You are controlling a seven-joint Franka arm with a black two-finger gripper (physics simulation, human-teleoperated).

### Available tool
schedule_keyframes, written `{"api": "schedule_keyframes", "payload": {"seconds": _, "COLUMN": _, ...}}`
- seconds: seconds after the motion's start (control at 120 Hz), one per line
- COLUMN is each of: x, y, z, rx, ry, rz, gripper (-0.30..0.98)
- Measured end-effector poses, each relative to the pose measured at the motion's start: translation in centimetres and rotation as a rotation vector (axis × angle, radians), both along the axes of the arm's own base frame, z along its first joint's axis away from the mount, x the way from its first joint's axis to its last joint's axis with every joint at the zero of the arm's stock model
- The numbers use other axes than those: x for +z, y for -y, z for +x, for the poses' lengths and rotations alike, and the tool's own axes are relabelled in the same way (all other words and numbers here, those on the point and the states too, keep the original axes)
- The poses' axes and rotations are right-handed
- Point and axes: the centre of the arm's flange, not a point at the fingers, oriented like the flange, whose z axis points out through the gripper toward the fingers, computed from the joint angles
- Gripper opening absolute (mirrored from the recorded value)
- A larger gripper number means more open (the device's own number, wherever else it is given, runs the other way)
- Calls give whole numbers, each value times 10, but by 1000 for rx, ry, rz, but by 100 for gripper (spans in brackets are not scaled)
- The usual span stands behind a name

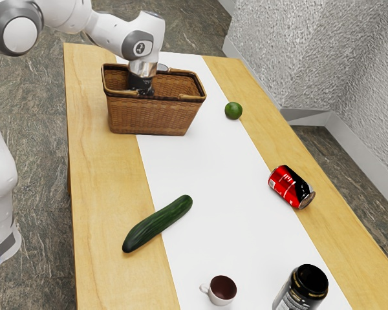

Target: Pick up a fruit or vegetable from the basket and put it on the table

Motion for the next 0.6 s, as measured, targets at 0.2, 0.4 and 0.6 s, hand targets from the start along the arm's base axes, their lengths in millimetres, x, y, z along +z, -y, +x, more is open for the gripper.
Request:
{"api": "schedule_keyframes", "payload": {"seconds": 0.2, "x": 2, "y": -1, "z": 0, "rx": -7, "ry": 2, "rz": 2, "gripper": 15}}
{"api": "schedule_keyframes", "payload": {"seconds": 0.4, "x": 14, "y": 0, "z": 0, "rx": -19, "ry": 19, "rz": 21, "gripper": 13}}
{"api": "schedule_keyframes", "payload": {"seconds": 0.6, "x": 45, "y": 0, "z": -3, "rx": -42, "ry": 51, "rz": 67, "gripper": 13}}
